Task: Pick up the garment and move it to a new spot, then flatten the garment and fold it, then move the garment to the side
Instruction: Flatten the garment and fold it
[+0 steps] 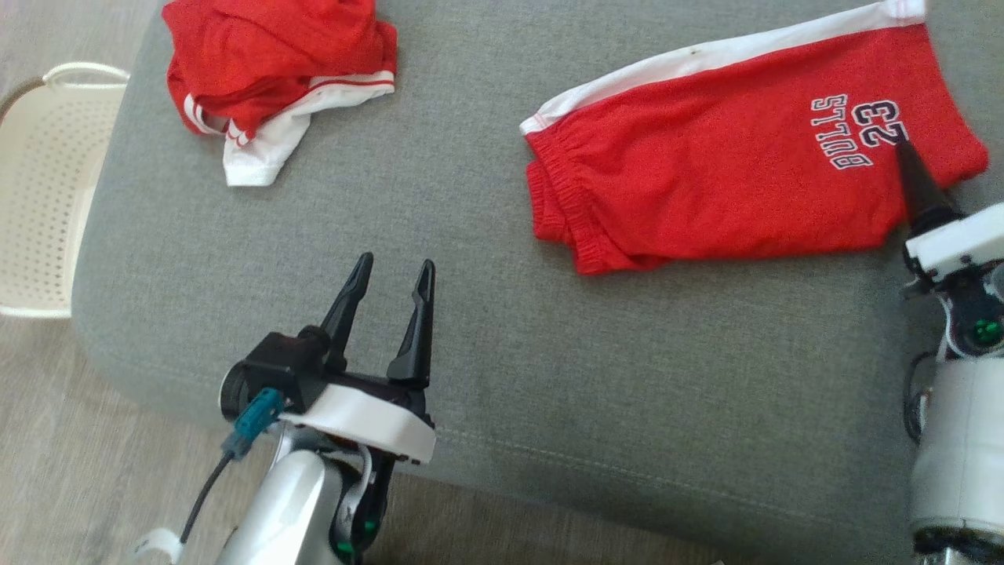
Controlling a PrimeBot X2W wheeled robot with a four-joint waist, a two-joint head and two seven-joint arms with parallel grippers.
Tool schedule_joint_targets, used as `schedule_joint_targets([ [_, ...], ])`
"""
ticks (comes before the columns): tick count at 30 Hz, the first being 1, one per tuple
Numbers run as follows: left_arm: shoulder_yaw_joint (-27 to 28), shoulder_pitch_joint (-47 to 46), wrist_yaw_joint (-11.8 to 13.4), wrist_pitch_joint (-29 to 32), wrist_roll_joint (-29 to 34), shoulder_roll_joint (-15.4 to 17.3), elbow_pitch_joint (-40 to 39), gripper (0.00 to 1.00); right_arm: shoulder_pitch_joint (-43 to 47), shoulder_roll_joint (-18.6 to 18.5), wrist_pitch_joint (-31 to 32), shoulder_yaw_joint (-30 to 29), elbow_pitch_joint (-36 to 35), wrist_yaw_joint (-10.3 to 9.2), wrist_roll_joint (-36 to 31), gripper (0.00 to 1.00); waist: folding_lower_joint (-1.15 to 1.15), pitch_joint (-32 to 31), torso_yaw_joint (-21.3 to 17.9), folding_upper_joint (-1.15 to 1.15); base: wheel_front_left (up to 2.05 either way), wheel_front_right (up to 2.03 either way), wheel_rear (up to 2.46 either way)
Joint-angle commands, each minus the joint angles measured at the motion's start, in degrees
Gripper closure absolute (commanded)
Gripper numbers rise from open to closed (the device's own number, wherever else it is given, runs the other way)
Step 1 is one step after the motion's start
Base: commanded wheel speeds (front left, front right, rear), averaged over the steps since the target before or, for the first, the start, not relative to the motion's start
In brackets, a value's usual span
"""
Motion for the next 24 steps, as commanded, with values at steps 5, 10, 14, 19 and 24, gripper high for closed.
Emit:
schedule_joint_targets([
  [5,0.6,-2.6,0.6,-0.7,-1.3,0.2,-2.5,0.0,-2.8,1.6,3.4,0.7,2.8,0.36,-3.4,0.0,0.0,1.3,1.3,0.0,0.0,0.0,0.0],
  [10,-0.1,-3.0,1.0,-0.7,-2.2,0.2,-2.8,0.0,-5.3,1.6,4.6,-0.6,4.1,0.36,-6.0,0.0,0.0,2.1,2.3,0.0,0.0,0.0,0.0],
  [14,-0.6,-3.3,1.3,-0.7,-2.8,0.2,-2.9,0.0,-6.9,1.7,4.7,-1.7,5.2,0.36,-8.0,0.0,0.0,2.6,3.0,0.0,0.0,0.0,0.0],
  [19,-0.7,-3.5,1.6,-0.7,-3.3,0.2,-3.1,0.0,-7.9,1.7,4.0,-2.0,5.3,0.36,-9.5,1.0,0.0,3.1,3.2,0.0,0.0,0.0,0.0],
  [24,-0.8,-3.6,1.8,-0.7,-3.6,0.2,-2.6,0.0,-6.9,1.7,0.8,-1.6,4.2,0.36,-8.0,1.0,0.0,2.4,2.5,0.0,0.0,0.0,0.0],
])
